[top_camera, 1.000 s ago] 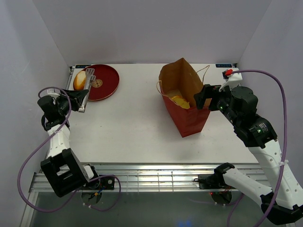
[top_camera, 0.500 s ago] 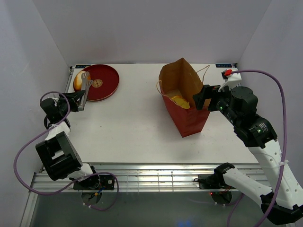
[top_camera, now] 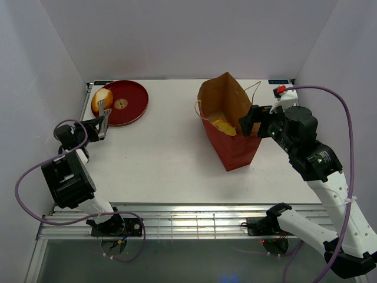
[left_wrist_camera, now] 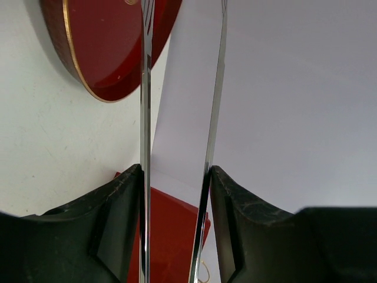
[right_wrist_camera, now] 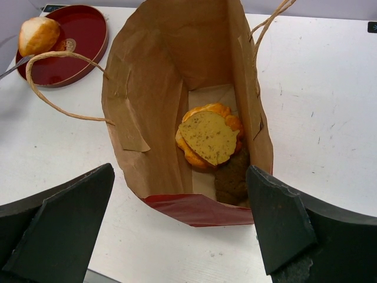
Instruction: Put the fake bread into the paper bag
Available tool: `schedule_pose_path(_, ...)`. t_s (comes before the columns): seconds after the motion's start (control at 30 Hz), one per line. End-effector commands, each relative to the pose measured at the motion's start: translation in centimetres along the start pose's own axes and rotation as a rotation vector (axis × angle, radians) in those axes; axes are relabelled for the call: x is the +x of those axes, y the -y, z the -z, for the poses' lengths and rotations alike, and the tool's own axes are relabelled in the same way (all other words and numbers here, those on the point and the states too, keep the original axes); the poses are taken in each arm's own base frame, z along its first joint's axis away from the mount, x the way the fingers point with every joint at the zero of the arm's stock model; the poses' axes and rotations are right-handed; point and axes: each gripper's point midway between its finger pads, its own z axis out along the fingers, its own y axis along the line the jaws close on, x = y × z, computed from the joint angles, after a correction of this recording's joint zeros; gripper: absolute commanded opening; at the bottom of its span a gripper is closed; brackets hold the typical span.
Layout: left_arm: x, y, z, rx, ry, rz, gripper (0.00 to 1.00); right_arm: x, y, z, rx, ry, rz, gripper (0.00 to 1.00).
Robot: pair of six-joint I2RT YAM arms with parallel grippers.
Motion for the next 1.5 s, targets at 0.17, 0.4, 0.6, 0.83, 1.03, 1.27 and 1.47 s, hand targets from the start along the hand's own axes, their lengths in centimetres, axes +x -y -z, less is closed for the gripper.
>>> schedule_pose_path(0.17, -2.3, 0.5, -1.7, 0.020, 0.048, 0.023, 0.58, -1.1, -0.6, -0.3, -0.022, 0.035, 0.002, 0.98)
schedule_pose_path(0.4, -3.6, 0.2, -3.0, 0.010, 0.057, 0.034, 0.59, -1.0, -0.6, -0.5, -0.020, 0.031, 0.004, 0.98)
schedule_pose_path(0.6, -4.3, -0.2, -4.1, 0.002, 0.049, 0.048, 0.59, -1.0, -0.6, -0.5, -0.021, 0.029, 0.004, 0.98)
schedule_pose_path(0.83, -4.9, -0.4, -5.0, -0.004, 0.041, 0.047, 0.59, -1.2, -0.6, -0.6, -0.021, 0.034, 0.002, 0.98)
schedule_pose_path(1.03, -5.3, -0.5, -5.6, -0.006, 0.035, 0.040, 0.60, -0.9, -0.6, -0.7, -0.022, 0.028, 0.005, 0.98)
schedule_pose_path(1.27, -5.5, -0.5, -6.5, -0.006, 0.025, 0.029, 0.60, -0.8, -0.7, -0.9, -0.024, 0.024, 0.003, 0.98)
schedule_pose_path(1.47, -5.3, -0.2, -7.4, -0.002, 0.012, 0.011, 0.59, -0.9, -0.7, -1.0, -0.023, 0.023, 0.003, 0.98)
